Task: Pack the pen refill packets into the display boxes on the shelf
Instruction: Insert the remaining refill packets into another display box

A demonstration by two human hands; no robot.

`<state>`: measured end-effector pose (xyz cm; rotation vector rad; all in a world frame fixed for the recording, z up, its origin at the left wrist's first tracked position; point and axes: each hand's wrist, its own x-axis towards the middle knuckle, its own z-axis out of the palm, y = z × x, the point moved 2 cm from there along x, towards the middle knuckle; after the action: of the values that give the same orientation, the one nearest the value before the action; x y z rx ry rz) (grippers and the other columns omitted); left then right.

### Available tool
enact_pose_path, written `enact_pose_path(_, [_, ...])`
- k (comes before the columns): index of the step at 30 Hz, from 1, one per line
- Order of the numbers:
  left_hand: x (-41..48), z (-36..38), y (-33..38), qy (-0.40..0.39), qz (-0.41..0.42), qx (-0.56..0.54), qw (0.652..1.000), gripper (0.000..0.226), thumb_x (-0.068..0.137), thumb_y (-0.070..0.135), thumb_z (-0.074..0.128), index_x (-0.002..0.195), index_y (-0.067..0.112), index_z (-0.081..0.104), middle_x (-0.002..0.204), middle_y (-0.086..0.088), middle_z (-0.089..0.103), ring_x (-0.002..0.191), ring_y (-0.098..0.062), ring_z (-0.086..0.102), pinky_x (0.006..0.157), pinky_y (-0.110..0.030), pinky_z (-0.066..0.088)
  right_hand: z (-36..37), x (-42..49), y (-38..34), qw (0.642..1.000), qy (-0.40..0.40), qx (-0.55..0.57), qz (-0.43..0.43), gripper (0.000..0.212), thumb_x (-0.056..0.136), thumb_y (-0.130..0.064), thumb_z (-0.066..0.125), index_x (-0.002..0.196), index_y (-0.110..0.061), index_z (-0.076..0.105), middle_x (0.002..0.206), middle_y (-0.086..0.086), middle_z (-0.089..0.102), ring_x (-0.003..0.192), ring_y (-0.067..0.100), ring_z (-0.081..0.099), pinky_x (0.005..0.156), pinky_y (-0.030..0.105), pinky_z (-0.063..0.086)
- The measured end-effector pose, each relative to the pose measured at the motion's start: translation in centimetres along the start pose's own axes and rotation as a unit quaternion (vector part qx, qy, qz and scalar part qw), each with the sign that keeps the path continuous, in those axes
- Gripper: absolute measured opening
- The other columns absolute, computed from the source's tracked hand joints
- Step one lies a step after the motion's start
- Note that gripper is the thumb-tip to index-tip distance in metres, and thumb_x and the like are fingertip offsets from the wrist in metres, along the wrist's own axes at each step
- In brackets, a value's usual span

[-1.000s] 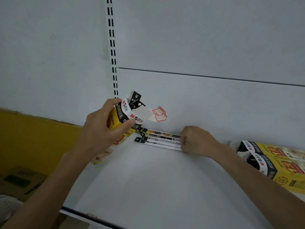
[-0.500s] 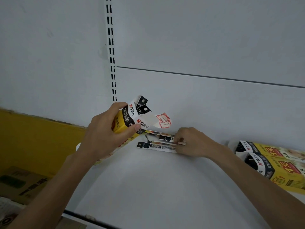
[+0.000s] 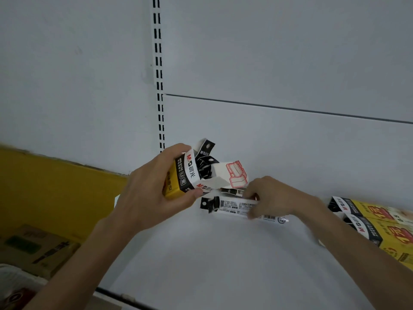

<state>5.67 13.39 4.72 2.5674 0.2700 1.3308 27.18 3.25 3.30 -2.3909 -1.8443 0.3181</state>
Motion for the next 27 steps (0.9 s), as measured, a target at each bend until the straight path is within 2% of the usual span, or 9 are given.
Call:
enact_pose_path(3, [0.0,-0.4,0.2,0.009,0.049,-0.007,0.999,0.057,0.075,0.047,0.057,0.124,0.028,0.036,0.107,0.023,0.045,0.086,-0.002,0.053,0.067,-0.009,0.044,-2.0,-0.8,0.2,0.996,0.086,0.031,0.021,0.027,0.072,-0.025,0.076,0.056,-0.019,0.054,0.059,-0.003,0.048,0.056,0.012,0.043,0.047,0.018,0.027])
enact_pose_path(6, [0.1,-0.7,0.5,0.022,0.087,-0.013,0.996,0.047,0.079,0.040,0.055,0.121,0.028,0.038,0.110,0.011,0.050,0.091,-0.007,0.054,0.070,-0.020,0.047,-4.9,-2.1,0.3,0.958,0.256,0.121,0.044,0.027,0.072,-0.026,0.076,0.056,-0.018,0.056,0.044,-0.009,0.048,0.043,0.005,0.039,0.041,0.014,0.029])
enact_pose_path(8, [0.1,-0.8,0.6,0.027,0.091,-0.022,0.995,0.043,0.080,0.039,0.055,0.119,0.028,0.040,0.112,0.008,0.051,0.092,-0.012,0.056,0.069,-0.029,0.049,-6.5,-3.0,0.2,0.898,0.362,0.249,0.016,0.019,0.073,-0.023,0.076,0.063,-0.016,0.062,0.044,-0.012,0.054,0.037,0.003,0.039,0.039,0.011,0.026])
enact_pose_path(10, [0.2,-0.7,0.7,0.020,0.085,-0.022,0.996,0.041,0.080,0.039,0.054,0.116,0.025,0.042,0.110,0.008,0.052,0.090,-0.013,0.057,0.065,-0.033,0.050,-8.0,-4.2,-0.9,0.798,0.416,0.431,-0.065,0.007,0.074,-0.016,0.074,0.070,-0.016,0.068,0.051,-0.010,0.058,0.037,0.003,0.035,0.039,0.013,0.027])
enact_pose_path(12, [0.3,-0.7,0.9,0.008,0.076,-0.020,0.997,0.042,0.079,0.039,0.055,0.116,0.024,0.043,0.107,0.009,0.053,0.086,-0.014,0.058,0.062,-0.032,0.051,-9.1,-5.5,-2.5,0.712,0.404,0.554,-0.152,0.007,0.072,-0.016,0.068,0.066,-0.019,0.067,0.054,-0.010,0.057,0.040,0.006,0.037,0.039,0.016,0.029])
enact_pose_path(14, [0.5,-0.7,1.0,0.004,0.070,-0.012,0.997,0.043,0.077,0.040,0.055,0.115,0.025,0.042,0.103,0.008,0.056,0.080,-0.014,0.058,0.060,-0.028,0.050,-9.3,-6.3,-4.3,0.669,0.358,0.618,-0.205,0.008,0.070,-0.018,0.063,0.062,-0.019,0.065,0.055,-0.009,0.055,0.040,0.006,0.042,0.038,0.015,0.030])
enact_pose_path(18, [0.6,-0.4,1.4,0.000,0.058,-0.014,0.998,0.052,0.073,0.042,0.056,0.119,0.032,0.036,0.100,0.021,0.051,0.077,-0.008,0.057,0.058,-0.012,0.045,-8.3,-5.7,-6.4,0.645,0.304,0.662,-0.230,0.012,0.068,-0.016,0.062,0.075,-0.018,0.072,0.058,-0.007,0.059,0.041,0.006,0.046,0.038,0.014,0.035])
enact_pose_path(22, [0.4,-0.2,1.6,-0.004,0.039,-0.018,0.999,0.070,0.069,0.048,0.059,0.128,0.037,0.023,0.104,0.015,0.055,0.081,-0.015,0.064,0.057,-0.027,0.055,-7.9,-4.3,-6.1,0.619,0.327,0.688,-0.191,0.005,0.068,-0.016,0.065,0.071,-0.016,0.070,0.063,-0.004,0.064,0.050,0.008,0.053,0.045,0.015,0.041])
enact_pose_path(27, [0.4,-0.3,1.5,0.005,0.015,-0.009,1.000,0.070,0.069,0.051,0.057,0.128,0.036,0.025,0.104,0.027,0.048,0.088,-0.013,0.060,0.061,-0.028,0.055,-7.2,-4.0,-5.5,0.635,0.328,0.678,-0.170,0.011,0.057,-0.027,0.072,0.060,-0.017,0.067,0.056,-0.005,0.056,0.042,0.007,0.041,0.040,0.016,0.030])
